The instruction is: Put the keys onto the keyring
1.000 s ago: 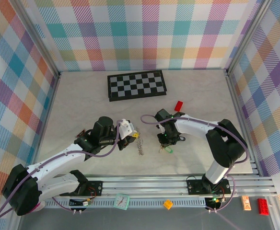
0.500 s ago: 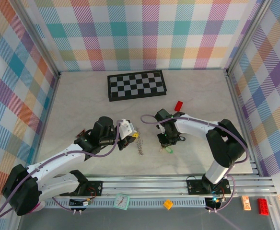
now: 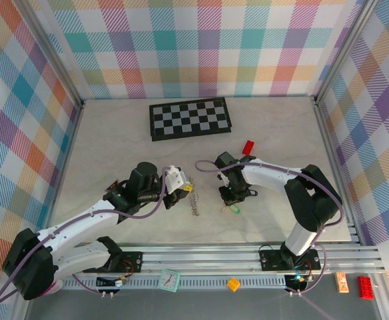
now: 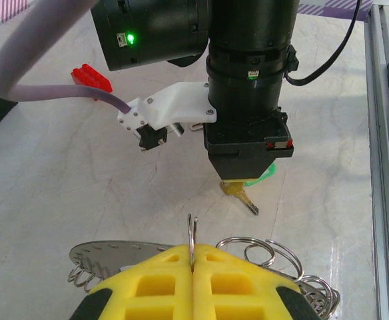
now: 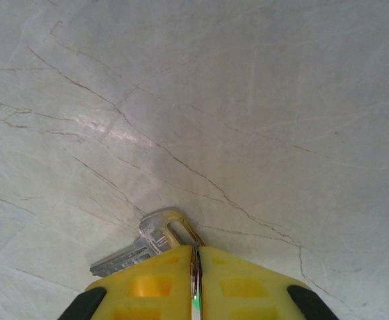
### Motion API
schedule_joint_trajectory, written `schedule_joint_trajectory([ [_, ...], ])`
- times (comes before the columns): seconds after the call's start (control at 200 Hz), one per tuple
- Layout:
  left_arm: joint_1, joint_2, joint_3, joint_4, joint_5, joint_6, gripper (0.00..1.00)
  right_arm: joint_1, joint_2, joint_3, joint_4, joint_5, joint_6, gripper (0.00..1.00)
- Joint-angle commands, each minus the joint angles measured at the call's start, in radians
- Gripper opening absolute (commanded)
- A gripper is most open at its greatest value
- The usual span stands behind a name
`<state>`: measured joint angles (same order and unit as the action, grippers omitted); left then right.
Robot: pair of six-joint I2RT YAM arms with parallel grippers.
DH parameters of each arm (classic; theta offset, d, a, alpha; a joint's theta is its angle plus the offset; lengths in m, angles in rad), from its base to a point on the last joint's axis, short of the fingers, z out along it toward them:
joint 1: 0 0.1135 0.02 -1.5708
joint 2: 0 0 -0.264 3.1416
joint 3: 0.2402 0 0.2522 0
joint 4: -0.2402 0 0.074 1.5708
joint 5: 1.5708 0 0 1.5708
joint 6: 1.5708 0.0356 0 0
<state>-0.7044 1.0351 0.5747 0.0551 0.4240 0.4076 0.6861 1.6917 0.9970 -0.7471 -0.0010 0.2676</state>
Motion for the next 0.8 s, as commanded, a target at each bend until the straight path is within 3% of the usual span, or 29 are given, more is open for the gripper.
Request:
schedule_joint_trajectory([
  [0.0,0.003,-0.006,0.030,0.032,0.005,-0.006,0.00,-0.007,0.009,0.022,-0.025,-0.008,-0.017,0.08],
  [0.1,0.004,-0.008,0.030,0.033,0.004,-0.006,0.00,-0.007,-0.002,0.022,-0.026,-0.006,-0.017,0.00],
  [0.45,0.003,-0.024,0.031,0.031,-0.005,-0.022,0.00,-0.002,-0.228,0.008,0.032,-0.045,-0.089,0.00],
  [0.575,0.003,-0.026,0.041,0.032,-0.008,-0.034,0.00,0.036,-0.357,-0.030,0.125,-0.056,-0.184,0.00],
  [0.795,0.003,-0.025,0.051,0.022,-0.014,-0.059,0.00,0.044,-0.550,-0.142,0.365,-0.202,-0.340,0.00],
])
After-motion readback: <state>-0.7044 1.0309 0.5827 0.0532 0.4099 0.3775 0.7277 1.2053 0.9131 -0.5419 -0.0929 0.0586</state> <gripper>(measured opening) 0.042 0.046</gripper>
